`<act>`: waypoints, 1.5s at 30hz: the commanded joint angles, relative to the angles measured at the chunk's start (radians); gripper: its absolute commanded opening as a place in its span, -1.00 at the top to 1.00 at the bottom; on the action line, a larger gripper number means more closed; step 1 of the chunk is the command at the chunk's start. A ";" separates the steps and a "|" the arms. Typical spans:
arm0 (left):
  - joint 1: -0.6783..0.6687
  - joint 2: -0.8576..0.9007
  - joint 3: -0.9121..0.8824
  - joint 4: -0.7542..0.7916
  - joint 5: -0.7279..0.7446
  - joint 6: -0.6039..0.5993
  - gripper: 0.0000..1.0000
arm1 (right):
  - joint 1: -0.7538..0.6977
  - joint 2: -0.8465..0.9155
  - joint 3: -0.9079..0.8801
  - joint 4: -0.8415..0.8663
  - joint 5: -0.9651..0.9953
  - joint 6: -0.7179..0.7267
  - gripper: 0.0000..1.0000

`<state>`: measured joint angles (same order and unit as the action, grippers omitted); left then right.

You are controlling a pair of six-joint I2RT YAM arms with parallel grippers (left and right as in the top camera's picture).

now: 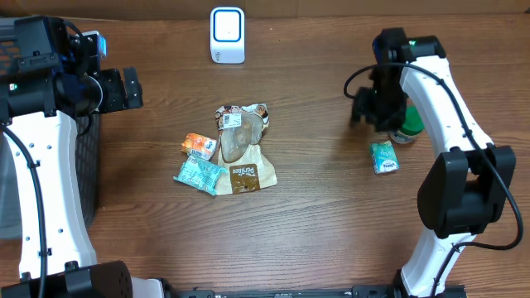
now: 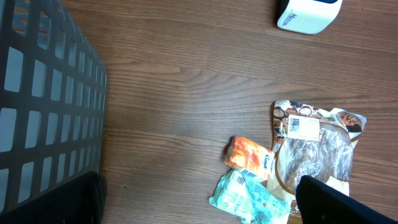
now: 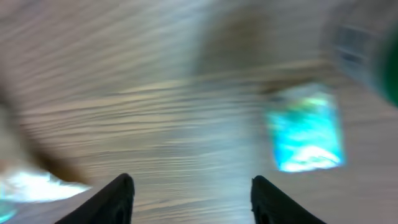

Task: Scan the item barcode
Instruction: 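Carry the mint pack right and release it beside the jar, then move the right gripper toward the clear bag in the centre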

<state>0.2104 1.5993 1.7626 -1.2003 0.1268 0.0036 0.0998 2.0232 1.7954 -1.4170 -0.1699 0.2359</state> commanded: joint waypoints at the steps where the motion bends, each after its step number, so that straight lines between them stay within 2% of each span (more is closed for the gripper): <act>1: -0.001 -0.002 0.026 0.000 -0.004 0.016 -0.99 | 0.010 -0.005 0.018 0.022 -0.297 -0.090 -0.25; 6: -0.001 -0.002 0.026 0.000 -0.004 0.016 -0.99 | 0.060 -0.002 -0.011 0.074 -0.344 -0.088 -0.44; 14: -0.001 -0.002 0.026 0.000 -0.004 0.016 -0.99 | 0.174 -0.001 -0.086 0.183 -0.348 -0.045 -0.54; 21: -0.001 -0.002 0.026 0.000 -0.004 0.016 -0.99 | 0.249 -0.001 -0.148 0.271 -0.362 0.004 -0.56; 37: -0.001 -0.002 0.026 0.000 -0.004 0.016 -0.99 | 0.320 -0.001 -0.322 0.499 -0.494 0.051 -0.58; 45: -0.001 -0.002 0.026 0.000 -0.004 0.016 -0.99 | 0.348 -0.001 -0.457 0.763 -0.494 0.145 -0.57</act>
<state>0.2104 1.5993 1.7626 -1.2003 0.1265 0.0036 0.4358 2.0232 1.3796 -0.6994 -0.6514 0.3210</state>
